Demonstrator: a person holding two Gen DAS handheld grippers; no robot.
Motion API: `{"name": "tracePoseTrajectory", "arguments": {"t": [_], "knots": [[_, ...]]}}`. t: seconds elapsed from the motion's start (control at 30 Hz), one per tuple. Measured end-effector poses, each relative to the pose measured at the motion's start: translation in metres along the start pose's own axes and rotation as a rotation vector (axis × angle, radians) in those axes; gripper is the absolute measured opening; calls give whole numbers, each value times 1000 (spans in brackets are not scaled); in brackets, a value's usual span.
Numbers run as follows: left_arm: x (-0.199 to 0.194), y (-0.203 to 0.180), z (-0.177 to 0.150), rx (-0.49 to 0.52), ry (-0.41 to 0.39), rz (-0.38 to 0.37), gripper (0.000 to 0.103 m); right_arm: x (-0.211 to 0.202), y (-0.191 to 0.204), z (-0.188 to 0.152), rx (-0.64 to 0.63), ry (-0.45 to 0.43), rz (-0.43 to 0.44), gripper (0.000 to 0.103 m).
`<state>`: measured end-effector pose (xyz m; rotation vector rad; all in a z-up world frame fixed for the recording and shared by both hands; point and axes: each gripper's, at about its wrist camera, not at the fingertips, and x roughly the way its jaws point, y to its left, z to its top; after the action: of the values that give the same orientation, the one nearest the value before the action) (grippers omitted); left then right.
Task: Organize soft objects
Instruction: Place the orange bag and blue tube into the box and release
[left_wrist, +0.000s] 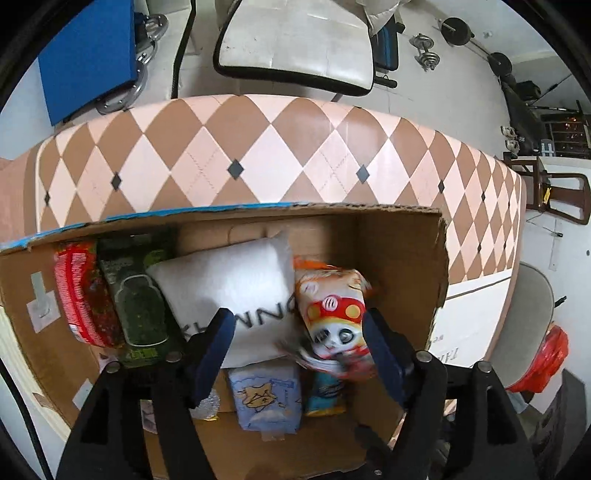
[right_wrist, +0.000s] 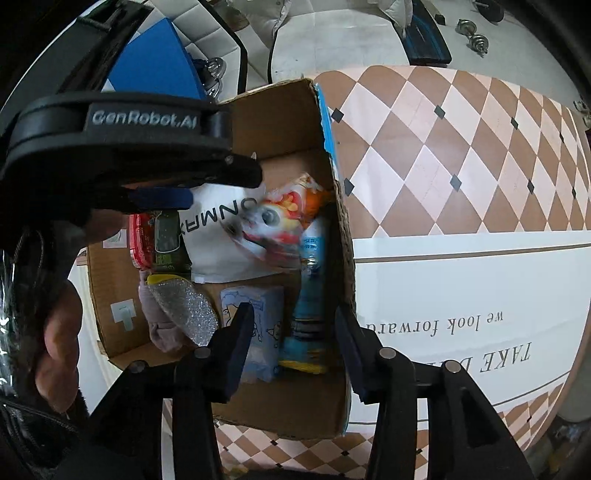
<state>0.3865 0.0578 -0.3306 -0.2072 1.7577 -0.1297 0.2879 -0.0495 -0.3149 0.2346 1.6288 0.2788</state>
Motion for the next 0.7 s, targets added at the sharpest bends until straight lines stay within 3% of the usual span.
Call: {"name": "tracePoseTrajectory", "arguments": {"t": [0.23, 0.43, 0.67, 0.7], "knots": [[-16, 5, -21, 27, -86, 76, 70, -10, 1, -9, -4, -28, -39, 49], [-37, 16, -65, 36, -221, 173, 70, -17, 6, -22, -28, -70, -119, 50], [-58, 43, -126, -17, -357, 225, 71, -14, 17, -39, -62, -87, -162, 60], [-61, 47, -133, -24, -376, 232, 78, -14, 19, -42, -67, -93, -169, 65]]}}
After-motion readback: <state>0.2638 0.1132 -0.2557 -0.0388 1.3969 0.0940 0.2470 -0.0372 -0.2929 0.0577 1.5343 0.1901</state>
